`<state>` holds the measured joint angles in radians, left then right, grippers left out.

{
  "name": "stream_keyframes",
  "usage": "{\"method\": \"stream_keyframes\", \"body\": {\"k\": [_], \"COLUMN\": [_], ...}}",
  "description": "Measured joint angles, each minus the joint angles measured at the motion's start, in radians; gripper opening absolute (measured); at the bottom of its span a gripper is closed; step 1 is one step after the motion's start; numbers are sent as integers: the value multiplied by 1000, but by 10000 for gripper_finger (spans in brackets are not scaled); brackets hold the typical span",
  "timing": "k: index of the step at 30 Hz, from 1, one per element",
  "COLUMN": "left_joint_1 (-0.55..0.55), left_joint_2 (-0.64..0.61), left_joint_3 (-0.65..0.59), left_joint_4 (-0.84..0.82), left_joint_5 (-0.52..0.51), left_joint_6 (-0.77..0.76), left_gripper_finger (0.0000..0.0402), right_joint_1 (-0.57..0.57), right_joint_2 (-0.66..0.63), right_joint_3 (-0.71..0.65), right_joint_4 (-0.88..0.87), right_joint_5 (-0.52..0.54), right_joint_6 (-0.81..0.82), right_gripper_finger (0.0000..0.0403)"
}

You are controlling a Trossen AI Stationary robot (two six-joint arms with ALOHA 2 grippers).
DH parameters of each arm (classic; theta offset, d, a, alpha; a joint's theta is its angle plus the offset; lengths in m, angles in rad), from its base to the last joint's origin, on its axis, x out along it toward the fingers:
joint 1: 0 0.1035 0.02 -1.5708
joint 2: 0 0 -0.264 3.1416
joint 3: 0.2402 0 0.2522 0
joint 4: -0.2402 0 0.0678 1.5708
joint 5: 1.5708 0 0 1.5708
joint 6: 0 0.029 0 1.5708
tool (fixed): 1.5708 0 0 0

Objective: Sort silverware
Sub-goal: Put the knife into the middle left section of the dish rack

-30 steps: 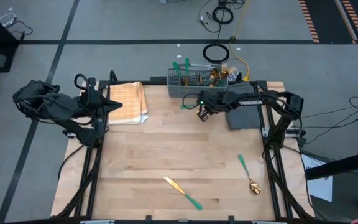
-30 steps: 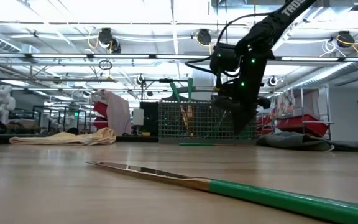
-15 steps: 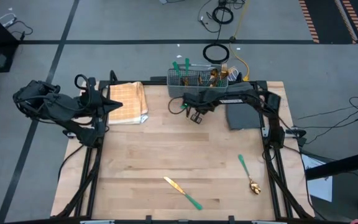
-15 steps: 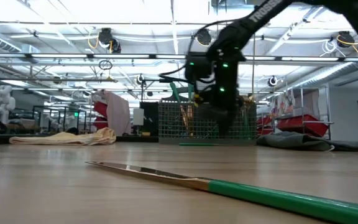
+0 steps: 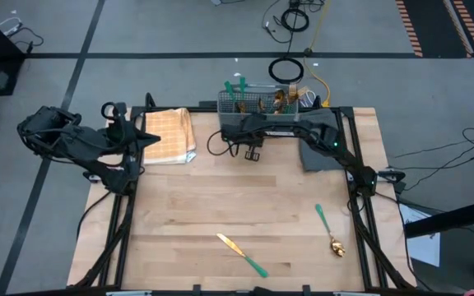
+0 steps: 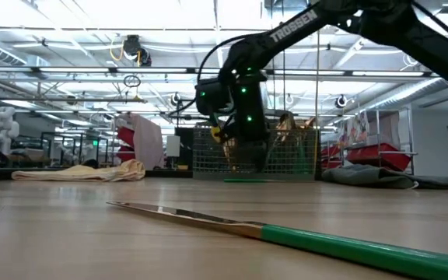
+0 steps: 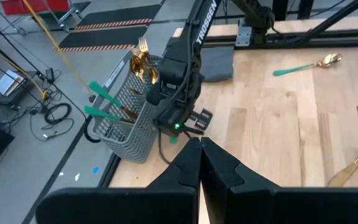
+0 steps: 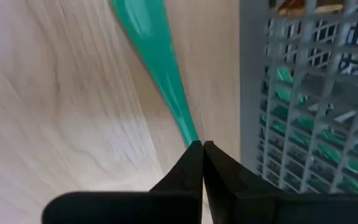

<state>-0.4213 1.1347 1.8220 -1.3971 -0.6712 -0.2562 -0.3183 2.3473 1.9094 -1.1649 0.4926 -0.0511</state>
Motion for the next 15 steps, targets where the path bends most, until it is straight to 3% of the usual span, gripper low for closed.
{"method": "stream_keyframes", "body": {"k": [2, 6, 11, 15], "left_joint_1": [0, 0, 0, 0], "left_joint_2": [0, 0, 0, 3], "left_joint_3": [0, 0, 0, -5], "left_joint_4": [-5, -5, -4, 1], "left_joint_5": [0, 0, 0, -34], "left_joint_6": [0, 0, 0, -19], "left_gripper_finger": [9, 9, 9, 9], "right_joint_1": [1, 0, 18, 81], "right_joint_2": [12, 0, -1, -8], "right_joint_3": [25, 31, 31, 29], "right_joint_4": [-31, -31, -49, -63], "right_joint_5": [12, -72, -68, 85], "right_joint_6": [-11, -16, -40, -54], "right_gripper_finger": [0, 0, 0, 0]}}
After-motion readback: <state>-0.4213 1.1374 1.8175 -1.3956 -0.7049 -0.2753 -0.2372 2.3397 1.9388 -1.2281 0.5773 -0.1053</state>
